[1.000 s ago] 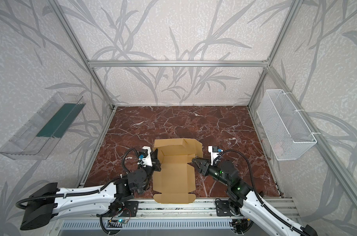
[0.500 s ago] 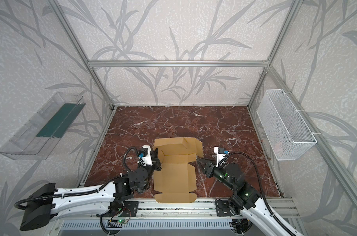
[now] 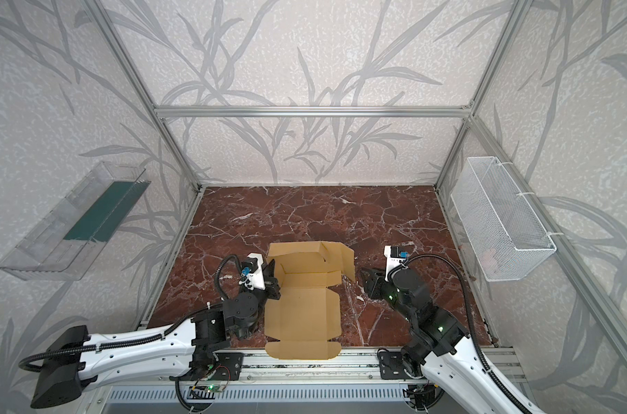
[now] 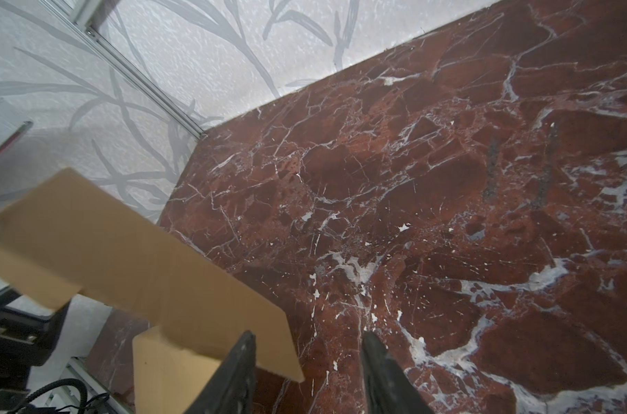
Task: Fold the paper box
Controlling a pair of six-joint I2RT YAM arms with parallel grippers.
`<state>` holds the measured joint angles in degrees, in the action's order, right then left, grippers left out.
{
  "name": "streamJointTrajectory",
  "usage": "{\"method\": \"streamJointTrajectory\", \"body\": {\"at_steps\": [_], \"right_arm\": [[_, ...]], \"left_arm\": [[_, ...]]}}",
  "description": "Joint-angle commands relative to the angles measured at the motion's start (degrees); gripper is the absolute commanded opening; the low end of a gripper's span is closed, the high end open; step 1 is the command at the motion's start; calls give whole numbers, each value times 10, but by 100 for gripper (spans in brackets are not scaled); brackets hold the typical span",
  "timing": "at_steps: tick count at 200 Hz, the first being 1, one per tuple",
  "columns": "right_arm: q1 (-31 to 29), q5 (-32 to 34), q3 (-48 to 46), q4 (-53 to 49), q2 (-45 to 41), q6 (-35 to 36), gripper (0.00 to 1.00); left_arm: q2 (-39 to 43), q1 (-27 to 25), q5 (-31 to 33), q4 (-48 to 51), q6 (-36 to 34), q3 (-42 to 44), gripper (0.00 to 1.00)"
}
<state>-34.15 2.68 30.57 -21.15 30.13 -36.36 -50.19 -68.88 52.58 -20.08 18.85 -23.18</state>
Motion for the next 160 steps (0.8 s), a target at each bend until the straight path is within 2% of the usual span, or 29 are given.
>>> {"method": "streamJointTrajectory", "body": {"at_steps": [1, 26, 53, 76, 160], "right_arm": [[46, -83, 12, 43, 30, 21, 49], [95, -170, 6, 96, 58, 21, 49], [96, -265, -15, 189, 72, 12, 48], [96, -307, -32, 217, 72, 4, 46], [94, -323, -87, 251, 71, -16, 43]], "left_arm": [[17, -1, -5, 22, 27, -16, 0], [22, -1, -14, 27, 30, -13, 0], [18, -1, -17, 25, 35, -12, 0], [13, -1, -16, 19, 34, -12, 0], [-17, -1, -25, -7, 35, -13, 0]]}}
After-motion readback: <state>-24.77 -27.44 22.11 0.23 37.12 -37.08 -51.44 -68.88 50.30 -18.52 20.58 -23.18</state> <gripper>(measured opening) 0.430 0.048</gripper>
